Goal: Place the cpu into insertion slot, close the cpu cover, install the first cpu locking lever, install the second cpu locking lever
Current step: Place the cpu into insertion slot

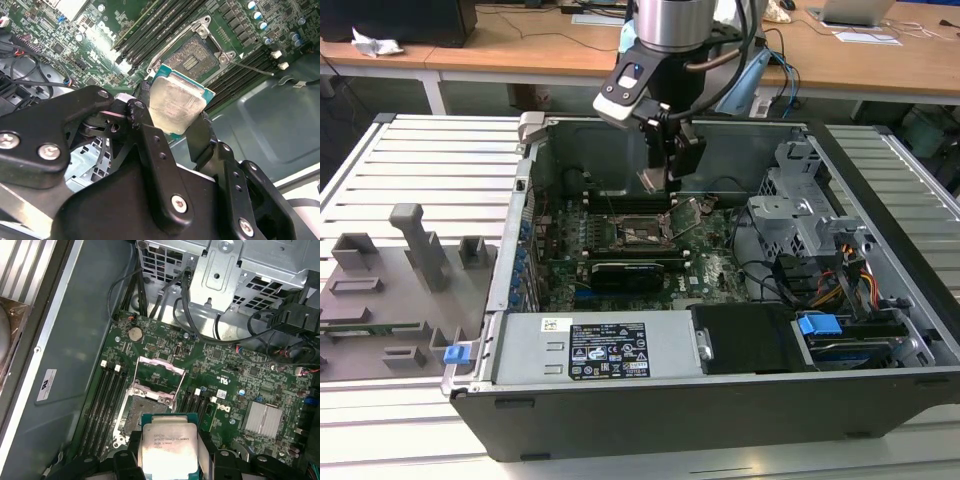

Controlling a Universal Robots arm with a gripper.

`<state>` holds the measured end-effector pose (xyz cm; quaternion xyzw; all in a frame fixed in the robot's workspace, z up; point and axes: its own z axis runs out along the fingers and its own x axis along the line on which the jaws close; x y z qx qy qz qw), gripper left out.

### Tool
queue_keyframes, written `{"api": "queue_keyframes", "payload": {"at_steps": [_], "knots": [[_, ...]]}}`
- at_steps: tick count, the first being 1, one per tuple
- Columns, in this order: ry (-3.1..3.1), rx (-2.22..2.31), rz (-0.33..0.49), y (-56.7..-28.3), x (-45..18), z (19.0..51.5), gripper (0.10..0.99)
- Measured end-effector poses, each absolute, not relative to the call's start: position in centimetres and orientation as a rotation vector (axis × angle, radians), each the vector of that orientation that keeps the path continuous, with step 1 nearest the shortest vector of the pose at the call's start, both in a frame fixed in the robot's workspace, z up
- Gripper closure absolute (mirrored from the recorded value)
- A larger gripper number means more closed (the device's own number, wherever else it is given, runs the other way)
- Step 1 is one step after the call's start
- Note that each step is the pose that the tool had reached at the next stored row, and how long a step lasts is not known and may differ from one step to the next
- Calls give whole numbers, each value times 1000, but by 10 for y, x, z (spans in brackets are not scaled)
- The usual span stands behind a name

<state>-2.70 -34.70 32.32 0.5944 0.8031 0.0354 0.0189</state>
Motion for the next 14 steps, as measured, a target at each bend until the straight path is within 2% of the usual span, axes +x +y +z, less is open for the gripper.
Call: {"api": "queue_keyframes", "payload": {"at_steps": [14], "knots": [[2493,1845,110,-347,-27,312,557]]}}
